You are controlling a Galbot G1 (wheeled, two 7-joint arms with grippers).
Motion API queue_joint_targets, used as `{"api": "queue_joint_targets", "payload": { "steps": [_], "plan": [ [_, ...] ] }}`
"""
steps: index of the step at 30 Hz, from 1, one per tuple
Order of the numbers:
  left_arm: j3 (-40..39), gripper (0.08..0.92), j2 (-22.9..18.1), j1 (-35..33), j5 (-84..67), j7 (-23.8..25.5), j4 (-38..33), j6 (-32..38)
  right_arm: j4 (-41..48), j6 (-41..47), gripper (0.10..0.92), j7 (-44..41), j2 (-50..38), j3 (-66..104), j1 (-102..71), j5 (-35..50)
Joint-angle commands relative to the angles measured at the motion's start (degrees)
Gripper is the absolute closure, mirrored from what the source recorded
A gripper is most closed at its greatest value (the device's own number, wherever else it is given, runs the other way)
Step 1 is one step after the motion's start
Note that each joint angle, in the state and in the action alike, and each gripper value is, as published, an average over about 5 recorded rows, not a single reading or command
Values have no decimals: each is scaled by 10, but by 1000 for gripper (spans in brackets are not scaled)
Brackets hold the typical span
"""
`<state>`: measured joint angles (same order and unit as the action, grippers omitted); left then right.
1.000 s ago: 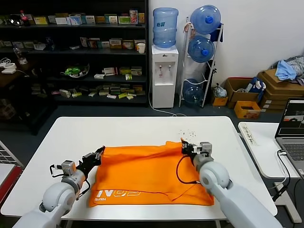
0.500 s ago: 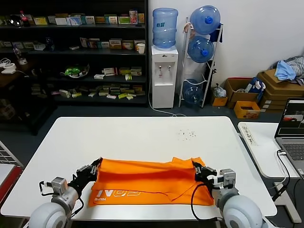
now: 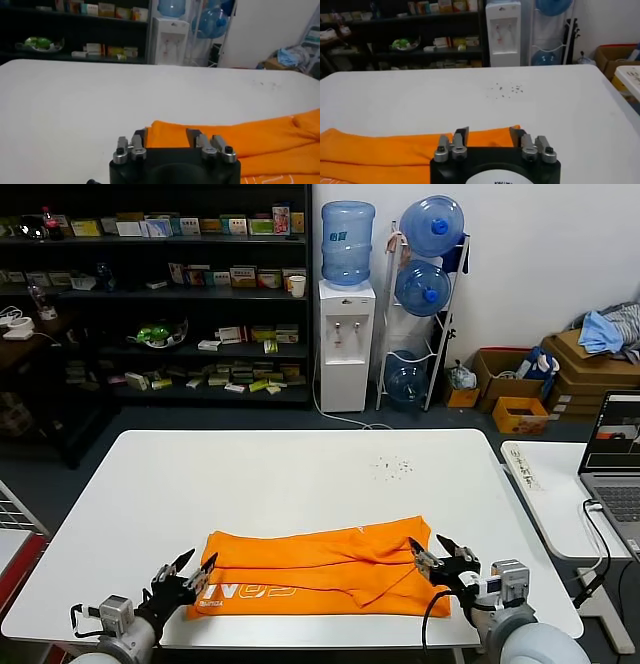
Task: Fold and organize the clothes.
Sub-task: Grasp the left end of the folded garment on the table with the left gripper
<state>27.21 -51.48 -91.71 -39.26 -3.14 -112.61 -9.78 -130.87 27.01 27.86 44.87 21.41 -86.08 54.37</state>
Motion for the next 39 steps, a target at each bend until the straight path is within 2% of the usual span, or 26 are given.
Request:
{"api": "queue_joint_targets", "payload": {
  "steps": [1, 6, 12, 15, 35, 39],
  "plan": [
    [5, 316, -49, -16, 23, 14, 40, 20, -16, -5, 290, -4, 15, 46, -54, -13],
    [-16, 196, -63, 16, 10, 9, 53, 16, -19, -5, 210, -1, 18, 48, -52, -13],
    [-28, 177, -68, 43, 10, 7, 71, 18, -21, -5, 203, -1, 23, 51, -56, -14],
    [-32, 201, -70, 49, 14, 5, 77, 20, -20, -5, 203, 0, 25, 50, -56, -15],
    [-36, 766, -89, 33, 26, -7, 82, 49, -20, -7, 203, 2, 24, 51, -54, -11],
    [-31, 858, -95, 31, 32, -8, 76, 56, -19, -9, 203, 2, 25, 51, -51, -10]
  ]
}}
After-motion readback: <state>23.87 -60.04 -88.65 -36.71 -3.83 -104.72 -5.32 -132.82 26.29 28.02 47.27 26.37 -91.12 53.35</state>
